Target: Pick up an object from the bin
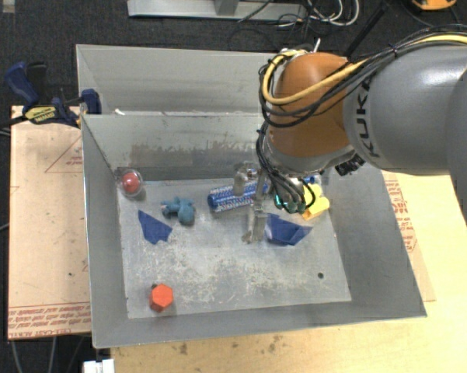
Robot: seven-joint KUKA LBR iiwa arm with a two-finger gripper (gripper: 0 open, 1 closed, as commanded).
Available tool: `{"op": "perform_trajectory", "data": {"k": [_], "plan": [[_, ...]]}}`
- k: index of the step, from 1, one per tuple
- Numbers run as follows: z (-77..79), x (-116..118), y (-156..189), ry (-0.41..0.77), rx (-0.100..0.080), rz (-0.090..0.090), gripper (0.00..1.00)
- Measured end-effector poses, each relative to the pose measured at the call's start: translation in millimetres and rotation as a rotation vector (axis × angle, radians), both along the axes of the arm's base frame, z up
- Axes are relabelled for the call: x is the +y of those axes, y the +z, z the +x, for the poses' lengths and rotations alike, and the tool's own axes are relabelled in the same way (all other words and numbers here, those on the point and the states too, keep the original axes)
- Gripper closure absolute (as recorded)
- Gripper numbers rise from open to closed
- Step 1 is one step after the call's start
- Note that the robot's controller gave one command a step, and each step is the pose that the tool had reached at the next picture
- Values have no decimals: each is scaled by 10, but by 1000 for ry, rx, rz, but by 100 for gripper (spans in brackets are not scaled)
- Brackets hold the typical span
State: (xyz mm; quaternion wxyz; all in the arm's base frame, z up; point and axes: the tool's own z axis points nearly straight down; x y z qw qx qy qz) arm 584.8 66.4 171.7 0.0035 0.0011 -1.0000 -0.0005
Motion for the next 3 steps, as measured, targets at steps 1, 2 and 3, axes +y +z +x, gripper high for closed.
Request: {"op": "perform_trajectory", "data": {"k": [1,2,3], "plan": [[498,-105,-1013,13,-20,2,0],[504,-100,-1010,11,-22,4,0],[508,-98,-1008,9,-23,5,0]]}}
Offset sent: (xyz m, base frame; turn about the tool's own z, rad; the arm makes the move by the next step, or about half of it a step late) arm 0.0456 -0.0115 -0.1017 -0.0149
